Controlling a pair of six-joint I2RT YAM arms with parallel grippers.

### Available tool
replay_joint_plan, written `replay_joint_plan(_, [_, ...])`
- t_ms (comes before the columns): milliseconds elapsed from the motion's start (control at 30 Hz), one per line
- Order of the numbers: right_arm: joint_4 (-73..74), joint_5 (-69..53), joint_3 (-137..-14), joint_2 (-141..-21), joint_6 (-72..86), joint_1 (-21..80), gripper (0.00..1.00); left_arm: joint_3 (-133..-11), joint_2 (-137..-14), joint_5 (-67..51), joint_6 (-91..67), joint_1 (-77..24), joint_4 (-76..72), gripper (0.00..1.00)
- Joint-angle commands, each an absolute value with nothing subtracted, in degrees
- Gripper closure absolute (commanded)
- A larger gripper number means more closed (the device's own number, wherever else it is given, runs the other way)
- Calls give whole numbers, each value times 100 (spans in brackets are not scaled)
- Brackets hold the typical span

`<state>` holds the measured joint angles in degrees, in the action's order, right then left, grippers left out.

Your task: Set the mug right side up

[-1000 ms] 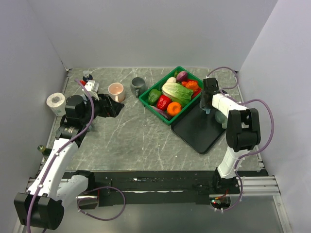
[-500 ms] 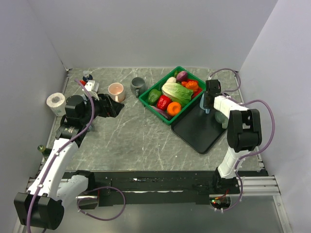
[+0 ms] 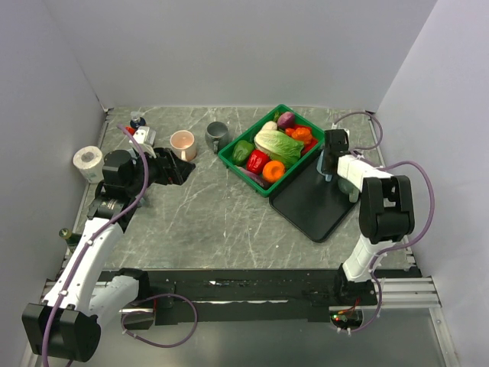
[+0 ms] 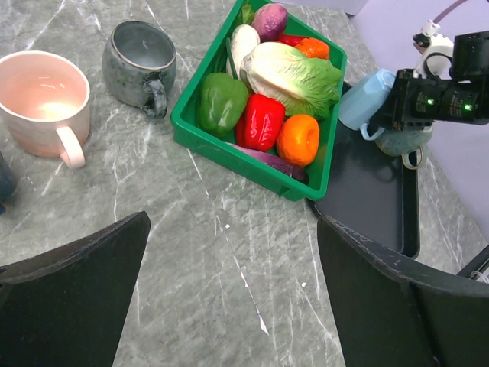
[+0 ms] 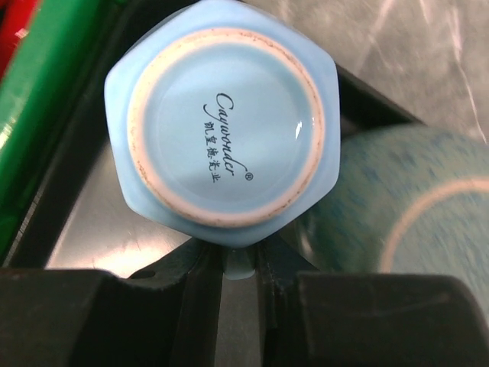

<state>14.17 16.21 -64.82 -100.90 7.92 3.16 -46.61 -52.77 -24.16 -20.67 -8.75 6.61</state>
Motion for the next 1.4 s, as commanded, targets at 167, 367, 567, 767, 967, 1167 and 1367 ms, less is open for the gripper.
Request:
replay_joint_plan(167, [1845, 1557, -6662, -8412, 1626, 246, 100, -4658, -5352, -2645, -2136, -861, 290, 4])
replay_joint_plan(367, [1978, 452, -6618, -7305, 1898, 255, 100, -4641, -5414, -2830, -2241, -861, 159, 4])
replay_joint_plan(567, [1767, -1350, -6723, -6399, 2416, 281, 100, -4579, -5510, -3461, -2776, -870, -586, 4])
replay_joint_plan(767, [1064, -2452, -7180, -5977, 3304, 1097, 100, -4492, -5616, -4297, -4199, -992, -1870, 4])
replay_joint_plan(967, [-243, -2321, -7173, -5950, 3656, 2344, 100, -4622, -5765, -4307, -5440, -1843, -3392, 4])
replay_joint_plan(1167, [-1511, -2355, -6794, -6011, 4086, 2970, 100, -4983, -5915, -3850, -5492, -2566, -3532, 4])
replay_joint_plan(1367, [-1845, -2654, -6961, -6275, 4210, 3216, 100, -5010, -6073, -3700, -6248, -2663, -4489, 4])
